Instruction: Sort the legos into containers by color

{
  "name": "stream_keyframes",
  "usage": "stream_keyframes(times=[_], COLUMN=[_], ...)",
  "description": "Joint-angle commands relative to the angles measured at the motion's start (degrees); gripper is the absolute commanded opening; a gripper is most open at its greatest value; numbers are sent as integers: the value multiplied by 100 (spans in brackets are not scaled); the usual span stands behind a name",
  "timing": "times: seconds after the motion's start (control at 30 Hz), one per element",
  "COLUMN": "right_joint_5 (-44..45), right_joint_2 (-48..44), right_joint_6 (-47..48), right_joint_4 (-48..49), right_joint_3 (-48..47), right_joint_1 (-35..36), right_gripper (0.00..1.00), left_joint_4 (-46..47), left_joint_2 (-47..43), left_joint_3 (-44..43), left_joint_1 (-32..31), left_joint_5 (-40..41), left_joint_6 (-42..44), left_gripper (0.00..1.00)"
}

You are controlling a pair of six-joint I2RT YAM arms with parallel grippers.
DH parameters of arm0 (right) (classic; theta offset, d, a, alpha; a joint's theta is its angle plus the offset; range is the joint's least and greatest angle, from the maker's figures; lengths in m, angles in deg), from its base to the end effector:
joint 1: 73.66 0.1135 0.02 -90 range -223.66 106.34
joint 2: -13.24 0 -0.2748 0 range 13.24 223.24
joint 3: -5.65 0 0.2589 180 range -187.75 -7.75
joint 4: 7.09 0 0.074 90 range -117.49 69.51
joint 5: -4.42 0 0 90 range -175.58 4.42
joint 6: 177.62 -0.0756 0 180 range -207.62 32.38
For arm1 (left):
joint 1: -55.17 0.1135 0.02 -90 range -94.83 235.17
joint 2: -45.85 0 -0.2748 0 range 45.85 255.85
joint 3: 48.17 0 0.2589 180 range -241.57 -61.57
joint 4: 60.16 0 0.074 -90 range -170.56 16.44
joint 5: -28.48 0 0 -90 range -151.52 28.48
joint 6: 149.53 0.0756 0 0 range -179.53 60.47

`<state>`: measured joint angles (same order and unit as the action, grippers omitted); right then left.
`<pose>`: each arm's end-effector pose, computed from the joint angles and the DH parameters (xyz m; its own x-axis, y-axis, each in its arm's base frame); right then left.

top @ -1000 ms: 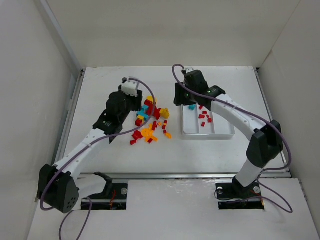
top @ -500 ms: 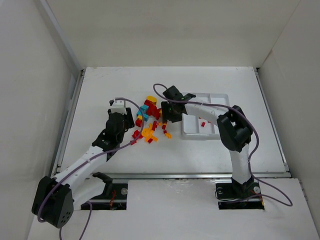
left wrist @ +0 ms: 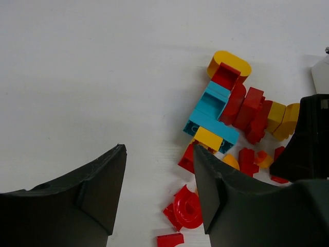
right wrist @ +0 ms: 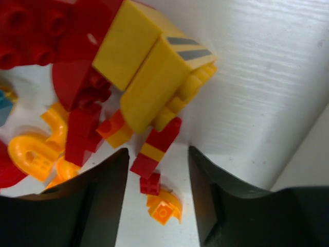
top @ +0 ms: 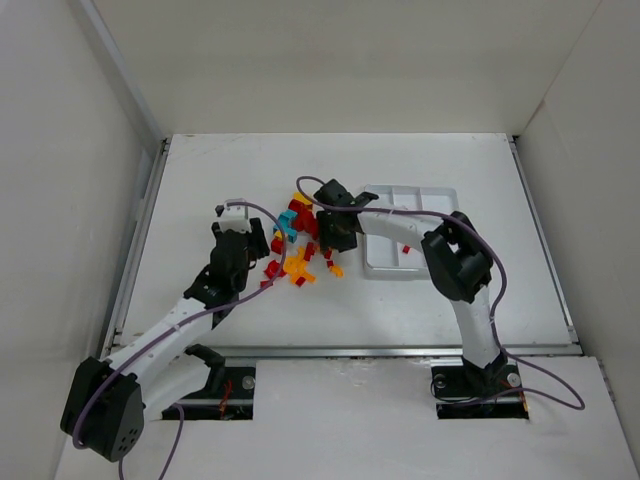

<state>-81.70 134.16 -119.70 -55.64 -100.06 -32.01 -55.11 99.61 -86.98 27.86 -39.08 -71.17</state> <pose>0.3599 0.3132 0.1473 -0.9082 -0.0986 -0.4069 -0.1869 0.9651 0.1834 0.2349 -0.0888 0.2436 -0.1678 -0.1232 -0.9781 0.0573 0.9893 -0.1345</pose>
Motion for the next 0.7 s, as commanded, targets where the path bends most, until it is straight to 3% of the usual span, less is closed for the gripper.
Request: stream_keyframes(times=[0.0,0.2,0.33,0.37,0.43,0.6,0.67], right_joint_5=[245,298,298,298,350,17,-45], right_joint_2=[168,168,168,107,-24,-1023,-1420], right_joint_6=[-159,-159,-159,-98,43,1348,1764], right_joint_4=[-193,-141,-88,-88,-88,368,483], right_joint_3=[-278,-226,-173,-173,-173,230,406], right_joint_1=[62,115,115,115,115,115,115], right_gripper=[54,38,20,10,0,0,0], left_joint_4=[299,299,299,299,299,483,483], left_joint_2=[-129,-129,-234,-234,-295,-348,-409], left_joint_3=[80,80,80,80,80,133,80], left_joint_1=[-81,-81,-81,-81,-81,-81,-81], left_joint_5=[103,103,103,103,-63,-1239,-2240], left_joint_6=[21,74,74,152,275,1362,1838], left_gripper=[52,52,52,52,52,45,45])
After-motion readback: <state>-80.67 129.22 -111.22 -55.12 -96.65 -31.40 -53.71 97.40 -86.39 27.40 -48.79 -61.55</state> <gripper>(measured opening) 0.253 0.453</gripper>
